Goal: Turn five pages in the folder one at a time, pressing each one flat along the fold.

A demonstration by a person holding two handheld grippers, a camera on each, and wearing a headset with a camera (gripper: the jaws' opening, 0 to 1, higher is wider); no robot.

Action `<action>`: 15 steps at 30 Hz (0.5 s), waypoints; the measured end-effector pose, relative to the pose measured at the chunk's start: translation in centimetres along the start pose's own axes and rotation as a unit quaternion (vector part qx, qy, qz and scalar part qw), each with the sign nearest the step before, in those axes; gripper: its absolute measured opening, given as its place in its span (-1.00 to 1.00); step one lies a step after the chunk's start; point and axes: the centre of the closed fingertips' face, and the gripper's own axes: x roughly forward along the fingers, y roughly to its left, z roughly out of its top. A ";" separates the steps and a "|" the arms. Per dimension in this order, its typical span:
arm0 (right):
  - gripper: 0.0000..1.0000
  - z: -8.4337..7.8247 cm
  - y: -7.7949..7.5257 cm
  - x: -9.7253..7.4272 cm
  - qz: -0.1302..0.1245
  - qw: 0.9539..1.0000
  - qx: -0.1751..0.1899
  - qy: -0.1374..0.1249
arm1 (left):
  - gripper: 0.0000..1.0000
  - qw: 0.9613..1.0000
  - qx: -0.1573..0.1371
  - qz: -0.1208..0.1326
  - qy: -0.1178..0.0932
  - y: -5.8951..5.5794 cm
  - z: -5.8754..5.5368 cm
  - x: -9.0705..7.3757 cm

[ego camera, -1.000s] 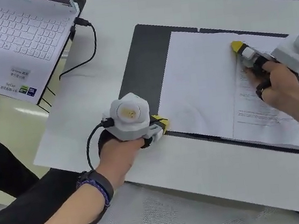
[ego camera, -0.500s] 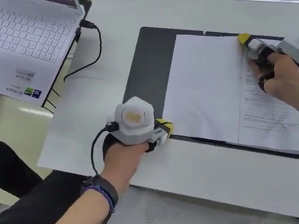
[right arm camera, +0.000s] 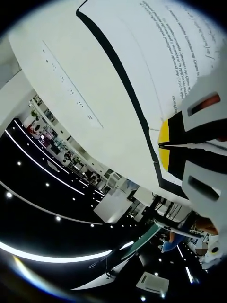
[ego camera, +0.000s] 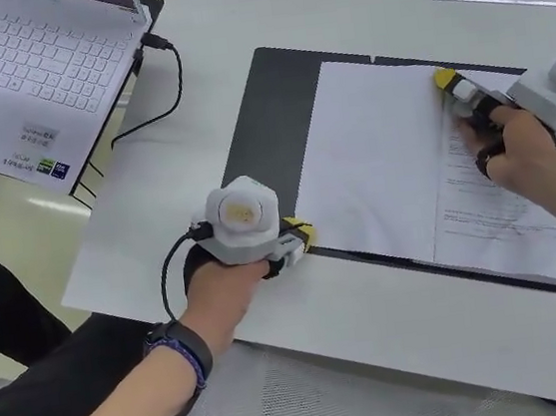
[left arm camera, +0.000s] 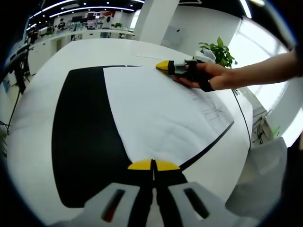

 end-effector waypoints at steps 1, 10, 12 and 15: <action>-1.00 -0.2 0.1 -0.3 0.001 1.000 0.000 0.001 | -1.00 1.000 0.000 0.000 0.000 0.0 0.0 0.0; -1.00 -1.8 0.9 -2.2 0.009 1.000 -0.005 0.009 | -1.00 1.000 0.001 0.000 -0.002 -0.1 0.1 0.1; -1.00 -2.3 1.5 -2.9 0.014 1.000 -0.008 0.013 | -1.00 1.000 0.002 -0.001 -0.003 -0.1 0.1 0.0; -1.00 -3.2 2.3 -3.9 0.019 0.999 -0.016 0.021 | -1.00 1.000 0.003 -0.002 -0.003 -0.1 0.1 0.0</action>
